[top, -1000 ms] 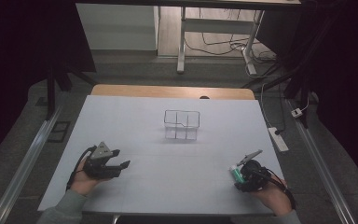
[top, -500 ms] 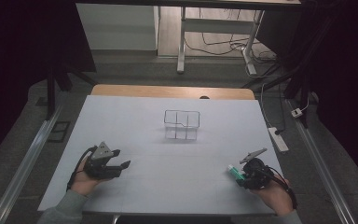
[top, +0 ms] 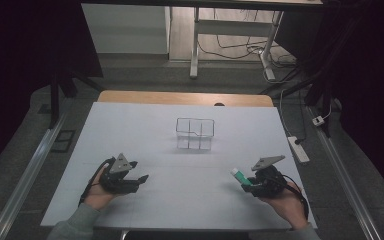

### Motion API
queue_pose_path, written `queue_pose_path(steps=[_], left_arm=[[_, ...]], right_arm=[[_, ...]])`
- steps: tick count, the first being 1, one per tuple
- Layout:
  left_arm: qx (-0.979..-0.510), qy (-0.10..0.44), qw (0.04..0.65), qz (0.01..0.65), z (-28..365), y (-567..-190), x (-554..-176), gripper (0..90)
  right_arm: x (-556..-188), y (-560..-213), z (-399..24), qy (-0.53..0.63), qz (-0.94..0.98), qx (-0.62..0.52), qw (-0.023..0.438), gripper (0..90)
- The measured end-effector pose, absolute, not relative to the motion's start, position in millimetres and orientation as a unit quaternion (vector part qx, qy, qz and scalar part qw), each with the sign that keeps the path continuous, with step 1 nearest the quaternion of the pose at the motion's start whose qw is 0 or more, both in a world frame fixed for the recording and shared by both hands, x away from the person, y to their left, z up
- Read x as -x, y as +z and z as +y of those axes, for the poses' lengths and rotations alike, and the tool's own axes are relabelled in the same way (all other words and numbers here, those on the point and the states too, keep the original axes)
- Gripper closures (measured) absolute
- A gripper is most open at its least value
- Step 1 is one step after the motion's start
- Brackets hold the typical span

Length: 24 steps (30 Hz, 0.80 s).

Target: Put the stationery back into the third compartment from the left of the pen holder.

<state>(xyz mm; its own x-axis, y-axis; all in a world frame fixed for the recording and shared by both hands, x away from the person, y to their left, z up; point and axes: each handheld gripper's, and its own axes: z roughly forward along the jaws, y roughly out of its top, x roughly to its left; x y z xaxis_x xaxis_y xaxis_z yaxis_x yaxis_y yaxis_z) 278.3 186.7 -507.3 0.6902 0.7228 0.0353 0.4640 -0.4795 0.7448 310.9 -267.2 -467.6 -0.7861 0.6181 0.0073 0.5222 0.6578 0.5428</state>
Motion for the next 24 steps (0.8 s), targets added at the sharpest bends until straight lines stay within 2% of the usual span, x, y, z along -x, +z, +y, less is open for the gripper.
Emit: queue_pose_path(steps=[16, 24], left_arm=[[-0.842, 0.179, 0.370, 0.349, 183, -507, -280, 32.3], [-0.847, 0.185, 0.370, 0.335, 176, -505, -280, 32.5]], right_arm=[[-333, -471, -238, 0.284, 0.910, -0.294, 0.070, 65.1], [-342, -471, -208, 0.292, 0.915, -0.273, 0.057, 65.1]])
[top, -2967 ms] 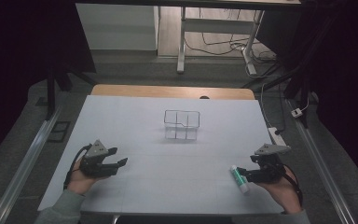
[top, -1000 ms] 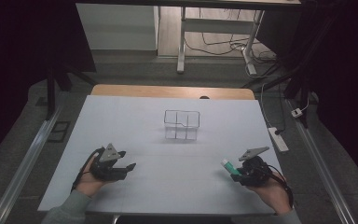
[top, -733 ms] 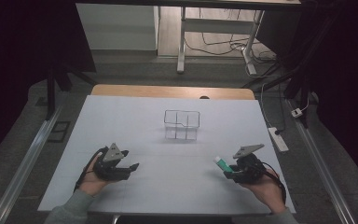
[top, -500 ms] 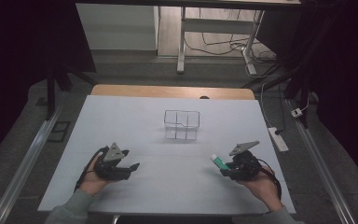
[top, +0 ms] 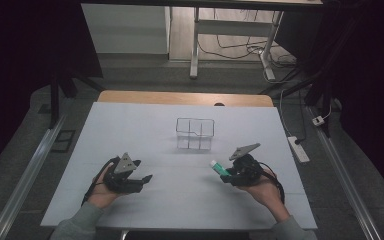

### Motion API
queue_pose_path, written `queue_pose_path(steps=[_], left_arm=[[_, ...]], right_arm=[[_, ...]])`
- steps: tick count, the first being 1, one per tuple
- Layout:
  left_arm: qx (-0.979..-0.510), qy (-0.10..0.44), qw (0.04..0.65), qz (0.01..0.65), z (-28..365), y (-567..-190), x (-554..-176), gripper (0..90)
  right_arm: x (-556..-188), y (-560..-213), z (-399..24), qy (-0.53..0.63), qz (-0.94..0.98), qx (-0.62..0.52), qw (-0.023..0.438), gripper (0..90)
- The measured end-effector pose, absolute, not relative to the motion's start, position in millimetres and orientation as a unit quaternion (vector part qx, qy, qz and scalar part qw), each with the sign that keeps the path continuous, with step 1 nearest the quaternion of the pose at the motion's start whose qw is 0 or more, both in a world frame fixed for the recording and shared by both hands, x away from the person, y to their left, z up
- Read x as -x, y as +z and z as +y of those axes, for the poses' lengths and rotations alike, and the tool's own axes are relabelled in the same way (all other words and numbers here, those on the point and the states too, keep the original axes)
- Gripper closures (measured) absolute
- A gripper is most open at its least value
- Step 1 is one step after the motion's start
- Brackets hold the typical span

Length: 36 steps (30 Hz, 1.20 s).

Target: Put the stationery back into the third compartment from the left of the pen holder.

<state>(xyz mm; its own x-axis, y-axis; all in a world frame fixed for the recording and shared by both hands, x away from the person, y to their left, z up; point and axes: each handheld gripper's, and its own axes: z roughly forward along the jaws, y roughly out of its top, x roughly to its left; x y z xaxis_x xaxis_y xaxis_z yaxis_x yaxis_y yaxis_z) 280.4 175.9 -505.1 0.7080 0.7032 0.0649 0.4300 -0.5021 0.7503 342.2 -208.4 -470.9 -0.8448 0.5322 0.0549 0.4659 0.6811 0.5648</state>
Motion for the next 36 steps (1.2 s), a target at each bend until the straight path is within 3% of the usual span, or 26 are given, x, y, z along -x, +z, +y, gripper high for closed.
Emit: queue_pose_path(steps=[36], left_arm=[[-0.878, 0.186, 0.369, 0.240, 120, -498, -287, 32.2]], right_arm=[[-351, -479, -154, 0.287, 0.930, -0.229, 0.006, 65.0]])
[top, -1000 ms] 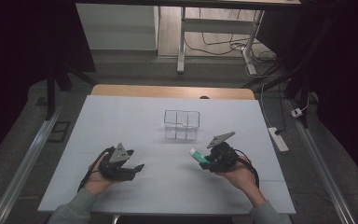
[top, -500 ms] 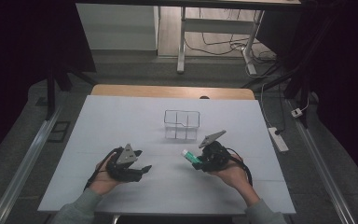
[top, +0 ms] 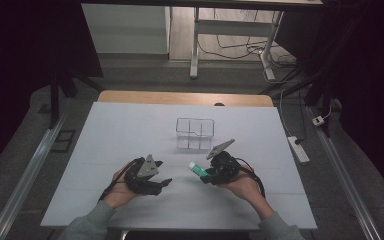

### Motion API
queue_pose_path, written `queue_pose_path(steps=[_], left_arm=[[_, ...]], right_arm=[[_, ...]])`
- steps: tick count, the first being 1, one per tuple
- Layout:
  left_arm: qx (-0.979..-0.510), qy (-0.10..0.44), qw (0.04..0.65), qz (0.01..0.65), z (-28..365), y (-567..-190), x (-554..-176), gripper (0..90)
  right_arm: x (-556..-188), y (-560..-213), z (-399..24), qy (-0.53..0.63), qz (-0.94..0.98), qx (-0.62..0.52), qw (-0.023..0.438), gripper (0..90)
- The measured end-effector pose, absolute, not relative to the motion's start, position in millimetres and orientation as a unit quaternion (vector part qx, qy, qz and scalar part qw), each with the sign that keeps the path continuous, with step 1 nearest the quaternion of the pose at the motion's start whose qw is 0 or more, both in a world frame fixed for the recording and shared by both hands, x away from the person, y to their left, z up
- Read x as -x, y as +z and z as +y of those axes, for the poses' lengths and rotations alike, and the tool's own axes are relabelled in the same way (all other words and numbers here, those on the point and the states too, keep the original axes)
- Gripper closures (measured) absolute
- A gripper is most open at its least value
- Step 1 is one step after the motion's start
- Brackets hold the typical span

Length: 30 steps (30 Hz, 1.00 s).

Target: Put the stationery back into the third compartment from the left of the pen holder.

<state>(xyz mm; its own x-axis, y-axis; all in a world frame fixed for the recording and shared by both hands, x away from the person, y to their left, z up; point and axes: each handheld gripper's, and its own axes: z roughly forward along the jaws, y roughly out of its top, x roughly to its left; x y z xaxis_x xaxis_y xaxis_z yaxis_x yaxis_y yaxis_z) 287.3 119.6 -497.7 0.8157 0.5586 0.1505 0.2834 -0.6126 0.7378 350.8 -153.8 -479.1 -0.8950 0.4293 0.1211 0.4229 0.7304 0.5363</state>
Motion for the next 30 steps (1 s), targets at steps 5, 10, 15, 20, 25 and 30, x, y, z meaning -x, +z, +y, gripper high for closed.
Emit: queue_pose_path(steps=[5, 10, 15, 20, 25, 30], left_arm=[[-0.884, 0.194, 0.365, 0.218, 110, -495, -288, 32.0], [-0.892, 0.201, 0.356, 0.194, 102, -493, -289, 31.7], [-0.899, 0.210, 0.344, 0.174, 92, -492, -291, 30.9], [-0.907, 0.209, 0.332, 0.153, 85, -490, -295, 29.9], [-0.915, 0.202, 0.325, 0.131, 76, -489, -301, 29.1], [-0.920, 0.212, 0.310, 0.114, 69, -490, -303, 28.9]], right_arm=[[-351, -480, -148, 0.284, 0.932, -0.223, -0.003, 65.0], [-352, -483, -143, 0.280, 0.935, -0.219, -0.011, 65.0], [-354, -484, -141, 0.278, 0.935, -0.219, -0.019, 65.0], [-354, -486, -138, 0.274, 0.937, -0.215, -0.024, 65.0], [-354, -486, -134, 0.274, 0.939, -0.205, -0.030, 65.0], [-354, -485, -132, 0.274, 0.939, -0.203, -0.037, 65.0]])
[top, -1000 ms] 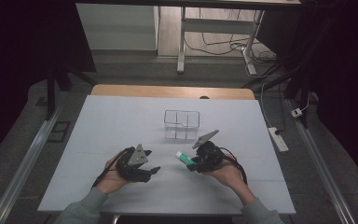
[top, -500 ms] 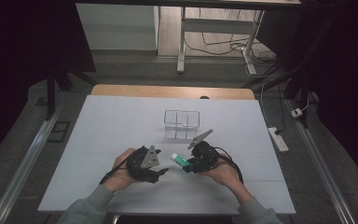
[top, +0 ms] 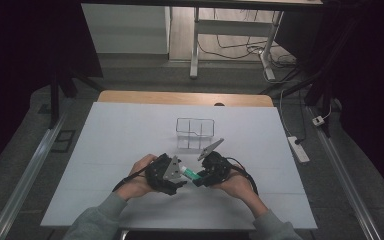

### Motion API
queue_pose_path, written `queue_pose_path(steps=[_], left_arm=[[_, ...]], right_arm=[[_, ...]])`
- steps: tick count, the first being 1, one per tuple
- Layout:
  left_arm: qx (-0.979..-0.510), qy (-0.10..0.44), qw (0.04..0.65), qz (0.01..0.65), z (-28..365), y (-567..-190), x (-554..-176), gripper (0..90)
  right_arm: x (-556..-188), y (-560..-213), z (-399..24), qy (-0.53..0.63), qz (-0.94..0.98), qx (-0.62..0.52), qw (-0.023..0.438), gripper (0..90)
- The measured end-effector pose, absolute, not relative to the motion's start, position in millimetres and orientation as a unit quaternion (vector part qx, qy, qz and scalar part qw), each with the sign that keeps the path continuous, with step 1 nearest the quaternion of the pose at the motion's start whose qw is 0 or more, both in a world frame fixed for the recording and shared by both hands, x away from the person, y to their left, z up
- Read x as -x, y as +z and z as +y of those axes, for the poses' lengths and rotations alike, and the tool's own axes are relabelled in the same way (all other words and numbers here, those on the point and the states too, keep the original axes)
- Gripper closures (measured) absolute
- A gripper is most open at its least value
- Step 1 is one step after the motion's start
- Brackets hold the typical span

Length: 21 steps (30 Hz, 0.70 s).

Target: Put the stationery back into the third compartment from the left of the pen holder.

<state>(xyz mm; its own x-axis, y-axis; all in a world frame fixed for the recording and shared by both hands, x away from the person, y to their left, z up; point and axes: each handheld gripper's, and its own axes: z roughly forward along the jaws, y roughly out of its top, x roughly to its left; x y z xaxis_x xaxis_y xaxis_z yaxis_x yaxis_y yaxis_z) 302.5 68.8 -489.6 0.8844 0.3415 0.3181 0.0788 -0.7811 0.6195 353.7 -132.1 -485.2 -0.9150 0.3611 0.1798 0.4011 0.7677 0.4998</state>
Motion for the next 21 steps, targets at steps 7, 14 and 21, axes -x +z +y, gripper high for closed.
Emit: queue_pose_path(steps=[7, 14, 21], left_arm=[[-0.929, 0.221, 0.287, 0.075, 60, -495, -301, 33.4], [-0.939, 0.237, 0.248, 0.038, 55, -498, -298, 43.8], [-0.947, 0.215, 0.235, 0.031, 59, -501, -301, 56.6]], right_arm=[[-351, -486, -126, -0.271, -0.943, 0.188, 0.048, 65.0], [-350, -484, -124, -0.277, -0.943, 0.173, 0.067, 64.9], [-351, -480, -130, -0.294, -0.935, 0.182, 0.084, 64.7]])
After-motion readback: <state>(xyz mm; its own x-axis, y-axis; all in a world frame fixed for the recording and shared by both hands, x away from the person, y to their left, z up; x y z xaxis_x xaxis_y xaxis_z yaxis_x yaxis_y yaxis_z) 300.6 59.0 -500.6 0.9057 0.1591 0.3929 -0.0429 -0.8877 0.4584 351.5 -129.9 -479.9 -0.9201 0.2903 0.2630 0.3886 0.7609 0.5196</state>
